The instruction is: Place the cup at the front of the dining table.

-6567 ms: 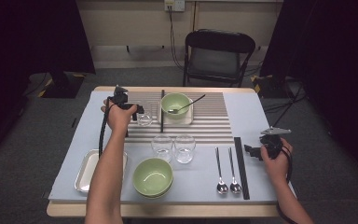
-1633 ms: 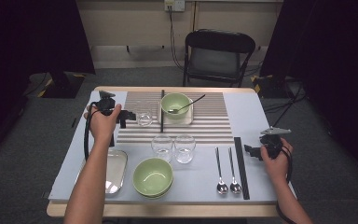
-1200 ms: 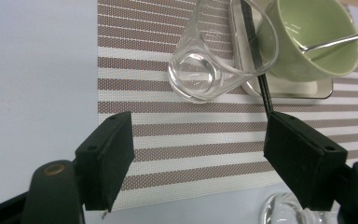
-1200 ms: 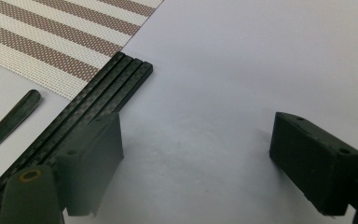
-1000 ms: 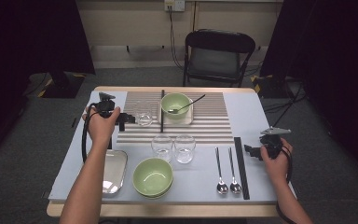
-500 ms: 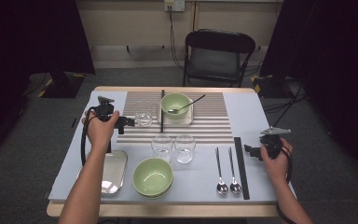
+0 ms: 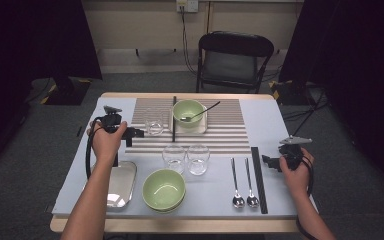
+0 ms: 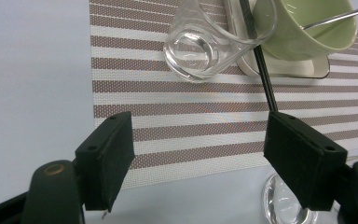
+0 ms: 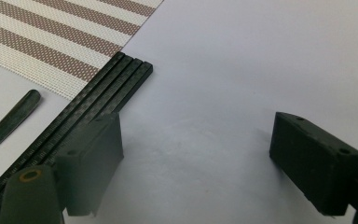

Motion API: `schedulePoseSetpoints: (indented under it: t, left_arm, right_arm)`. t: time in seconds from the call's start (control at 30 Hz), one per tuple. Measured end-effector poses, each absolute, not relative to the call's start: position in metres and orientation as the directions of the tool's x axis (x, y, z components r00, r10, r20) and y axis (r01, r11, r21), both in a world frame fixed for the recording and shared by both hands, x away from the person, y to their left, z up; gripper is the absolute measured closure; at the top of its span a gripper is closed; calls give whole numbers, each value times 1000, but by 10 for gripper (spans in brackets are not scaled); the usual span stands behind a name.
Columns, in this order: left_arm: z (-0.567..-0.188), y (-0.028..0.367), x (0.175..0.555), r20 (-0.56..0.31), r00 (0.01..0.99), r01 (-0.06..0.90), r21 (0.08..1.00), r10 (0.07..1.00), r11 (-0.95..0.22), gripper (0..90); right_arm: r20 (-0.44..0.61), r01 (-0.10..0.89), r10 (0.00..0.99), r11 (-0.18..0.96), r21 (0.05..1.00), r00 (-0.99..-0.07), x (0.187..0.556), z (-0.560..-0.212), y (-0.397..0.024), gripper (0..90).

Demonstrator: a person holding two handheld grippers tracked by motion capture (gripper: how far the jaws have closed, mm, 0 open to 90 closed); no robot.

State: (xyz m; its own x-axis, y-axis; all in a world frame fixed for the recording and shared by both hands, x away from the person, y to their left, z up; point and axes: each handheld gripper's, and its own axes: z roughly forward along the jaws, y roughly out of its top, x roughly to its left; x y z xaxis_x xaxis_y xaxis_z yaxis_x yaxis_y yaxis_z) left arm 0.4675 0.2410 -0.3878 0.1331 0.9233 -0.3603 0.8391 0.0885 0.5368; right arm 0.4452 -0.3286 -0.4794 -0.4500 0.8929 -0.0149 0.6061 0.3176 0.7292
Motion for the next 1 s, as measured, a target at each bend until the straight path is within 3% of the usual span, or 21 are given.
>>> schedulePoseSetpoints:
  t: [1.0]
  left_arm:
    - [-395, 251, 453, -366, 148, 836, 543, 919, 82, 243]
  right_arm:
    - [-15, 606, 893, 318, 729, -450, 445, -479, -329, 161]
